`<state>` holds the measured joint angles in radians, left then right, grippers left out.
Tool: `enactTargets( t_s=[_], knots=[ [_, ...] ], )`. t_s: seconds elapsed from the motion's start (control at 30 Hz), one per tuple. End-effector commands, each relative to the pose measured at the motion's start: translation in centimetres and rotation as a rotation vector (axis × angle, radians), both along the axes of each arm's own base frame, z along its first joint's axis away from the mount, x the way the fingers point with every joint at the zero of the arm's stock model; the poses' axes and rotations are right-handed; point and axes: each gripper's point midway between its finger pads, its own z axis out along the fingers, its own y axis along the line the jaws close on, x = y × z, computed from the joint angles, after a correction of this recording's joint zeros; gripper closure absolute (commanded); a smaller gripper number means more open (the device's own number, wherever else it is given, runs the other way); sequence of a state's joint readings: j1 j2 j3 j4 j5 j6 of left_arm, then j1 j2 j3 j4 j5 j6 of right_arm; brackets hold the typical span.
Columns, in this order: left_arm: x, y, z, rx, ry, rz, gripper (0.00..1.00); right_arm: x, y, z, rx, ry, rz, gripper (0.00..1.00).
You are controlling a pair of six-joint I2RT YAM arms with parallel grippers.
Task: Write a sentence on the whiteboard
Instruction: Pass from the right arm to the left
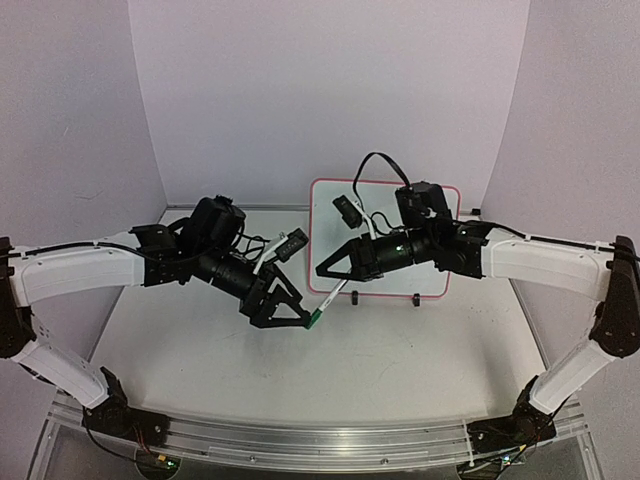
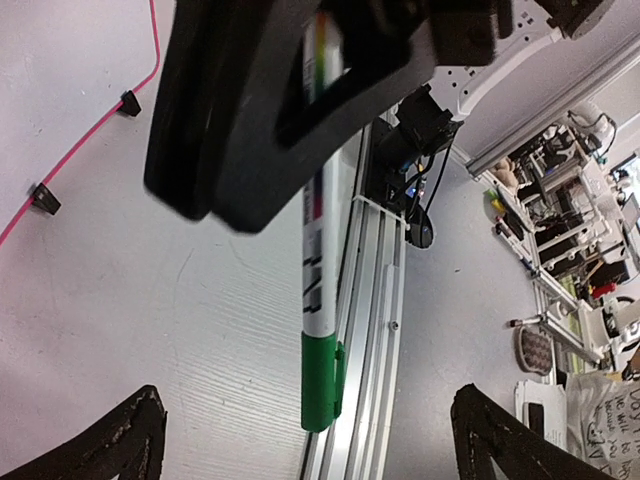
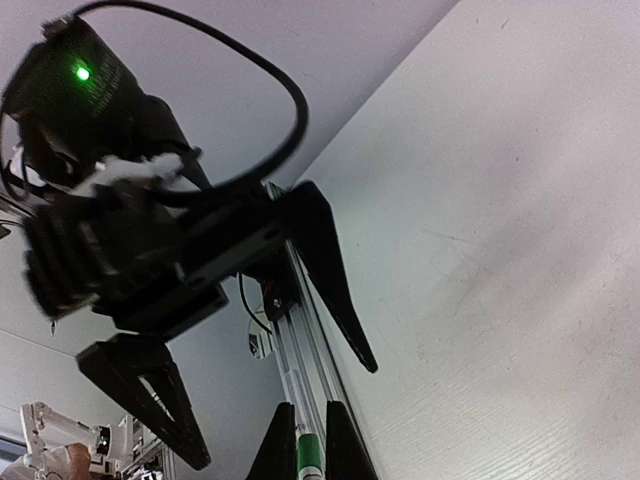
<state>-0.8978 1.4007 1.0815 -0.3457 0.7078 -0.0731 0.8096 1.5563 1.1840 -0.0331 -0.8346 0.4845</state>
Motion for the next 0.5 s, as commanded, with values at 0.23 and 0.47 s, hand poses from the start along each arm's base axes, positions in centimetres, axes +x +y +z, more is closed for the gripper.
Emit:
enactTargets(
  t_s=[0.23,0.47],
  knots=[
    [-1.1,-2.5,3.1,-0.211,0.135,-0.046,0.40,0.2,-0.4,5.0,0.162,-0.070,-0.050,1.00],
    [-1.9,-2.5,2.2,-0.189,0.176,-0.080,0.58,0.1,-0.6,5.5,0.177,-0.076,-0.059,1.00]
  ],
)
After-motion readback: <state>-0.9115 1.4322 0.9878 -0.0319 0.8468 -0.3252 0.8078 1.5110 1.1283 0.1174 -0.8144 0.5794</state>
